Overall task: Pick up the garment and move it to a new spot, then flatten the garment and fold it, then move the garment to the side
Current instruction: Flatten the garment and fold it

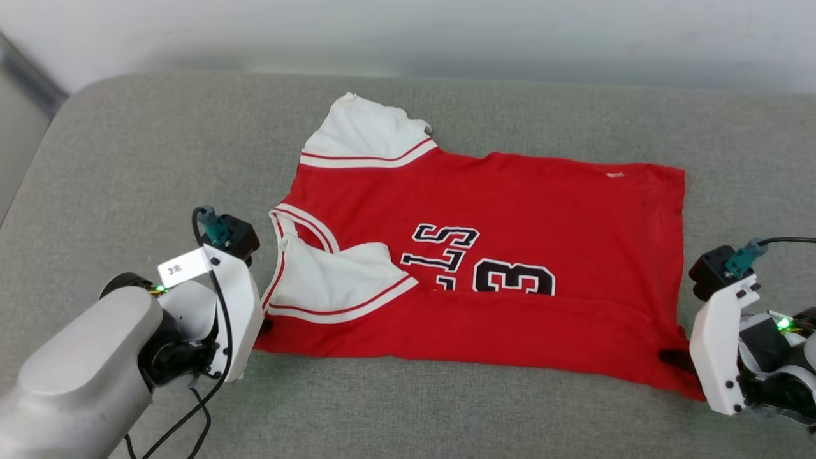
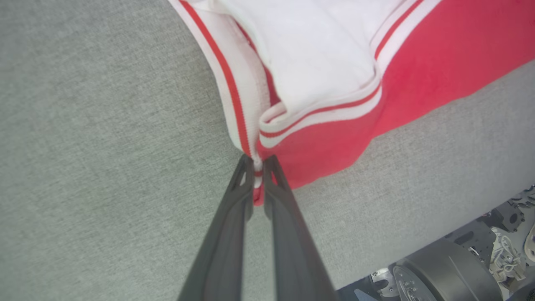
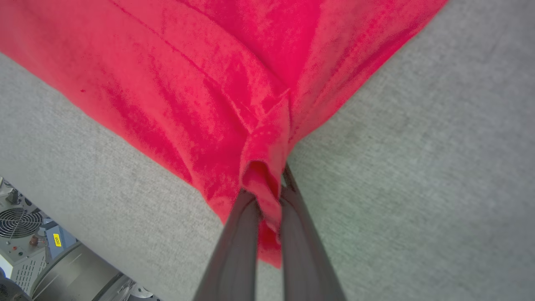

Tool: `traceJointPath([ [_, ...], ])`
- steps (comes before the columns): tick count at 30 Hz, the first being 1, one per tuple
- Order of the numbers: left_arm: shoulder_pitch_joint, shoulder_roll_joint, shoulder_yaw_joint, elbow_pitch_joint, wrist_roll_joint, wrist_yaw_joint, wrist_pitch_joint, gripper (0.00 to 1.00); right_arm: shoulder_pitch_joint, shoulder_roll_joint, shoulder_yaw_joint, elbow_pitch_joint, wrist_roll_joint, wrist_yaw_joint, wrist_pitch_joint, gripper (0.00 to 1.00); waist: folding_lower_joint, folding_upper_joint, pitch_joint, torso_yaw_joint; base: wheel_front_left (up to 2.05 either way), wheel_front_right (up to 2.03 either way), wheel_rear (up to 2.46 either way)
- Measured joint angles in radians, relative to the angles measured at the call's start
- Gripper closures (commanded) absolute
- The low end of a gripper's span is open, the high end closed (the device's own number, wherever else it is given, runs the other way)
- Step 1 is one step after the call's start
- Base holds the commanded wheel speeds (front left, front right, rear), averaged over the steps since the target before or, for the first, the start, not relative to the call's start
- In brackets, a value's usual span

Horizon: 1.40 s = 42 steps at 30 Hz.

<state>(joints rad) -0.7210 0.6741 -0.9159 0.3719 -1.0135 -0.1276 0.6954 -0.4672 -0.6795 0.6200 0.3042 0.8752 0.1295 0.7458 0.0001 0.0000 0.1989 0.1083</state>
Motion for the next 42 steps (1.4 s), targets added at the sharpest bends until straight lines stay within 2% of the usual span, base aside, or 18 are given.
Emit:
traceJointPath([
  [4,0.030,0.028,0.005,-0.037,-0.017,0.000,-0.009,1.00,0.021,-0.061,0.022,-0.050,0.028,0.001,-0.030,1.00,-0.0001,0.0000,-0.048,-0.007,0.00,0.00,0.00],
  [9,0.098,0.090,0.005,-0.112,-0.037,0.006,-0.012,1.00,0.076,-0.130,0.032,-0.116,0.060,0.001,-0.058,1.00,-0.0001,0.0000,-0.099,-0.013,0.00,0.00,0.00],
  [16,0.222,0.135,-0.018,-0.227,-0.068,0.044,-0.013,1.00,0.187,-0.190,0.018,-0.169,0.081,0.002,-0.069,1.00,-0.0001,0.0000,-0.126,-0.019,0.00,0.00,0.00],
  [21,0.282,0.141,-0.034,-0.235,-0.080,0.073,-0.022,1.00,0.237,-0.181,0.009,-0.150,0.075,0.002,-0.066,1.00,-0.0001,0.0000,-0.115,-0.027,0.00,0.00,0.00],
  [25,0.300,0.135,-0.040,-0.207,-0.088,0.076,-0.032,1.00,0.254,-0.150,0.011,-0.127,0.065,0.002,-0.070,1.00,-0.0001,0.0000,-0.102,-0.031,0.00,0.00,0.00],
  [26,0.300,0.133,-0.040,-0.201,-0.088,0.076,-0.038,1.00,0.256,-0.143,0.007,-0.122,0.059,0.001,-0.079,0.99,-0.0001,0.0000,-0.102,-0.031,0.00,0.00,0.00],
  [27,0.302,0.129,-0.038,-0.195,-0.088,0.076,-0.046,1.00,0.256,-0.137,0.005,-0.118,0.054,0.002,-0.085,0.89,0.0000,0.0000,-0.103,-0.031,0.00,0.00,0.00],
  [28,0.302,0.125,-0.036,-0.187,-0.089,0.077,-0.053,0.62,0.258,-0.133,0.002,-0.115,0.053,0.001,-0.092,0.69,-0.0001,0.0000,-0.105,-0.031,0.00,0.00,0.00],
  [29,0.303,0.123,-0.034,-0.185,-0.092,0.076,-0.057,0.00,0.261,-0.130,-0.001,-0.115,0.047,0.001,-0.104,0.00,-0.0001,0.0000,-0.109,-0.031,0.00,0.00,0.00],
  [34,0.295,0.138,-0.009,-0.204,-0.081,0.075,-0.093,0.00,0.264,-0.127,-0.046,-0.135,-0.002,0.001,-0.203,0.00,-0.0001,0.0000,-0.139,-0.028,0.00,0.00,0.00],
  [37,0.262,0.156,0.018,-0.236,-0.067,0.081,-0.118,0.00,0.267,-0.118,-0.106,-0.151,-0.053,0.001,-0.299,0.00,-0.0001,0.0000,-0.158,-0.028,0.00,0.00,0.00],
  [42,0.176,0.169,0.072,-0.256,-0.004,0.101,-0.190,0.00,0.267,-0.040,-0.262,-0.174,-0.191,0.001,-0.496,0.00,-0.0001,0.0000,-0.162,-0.035,0.00,0.00,0.00],
])
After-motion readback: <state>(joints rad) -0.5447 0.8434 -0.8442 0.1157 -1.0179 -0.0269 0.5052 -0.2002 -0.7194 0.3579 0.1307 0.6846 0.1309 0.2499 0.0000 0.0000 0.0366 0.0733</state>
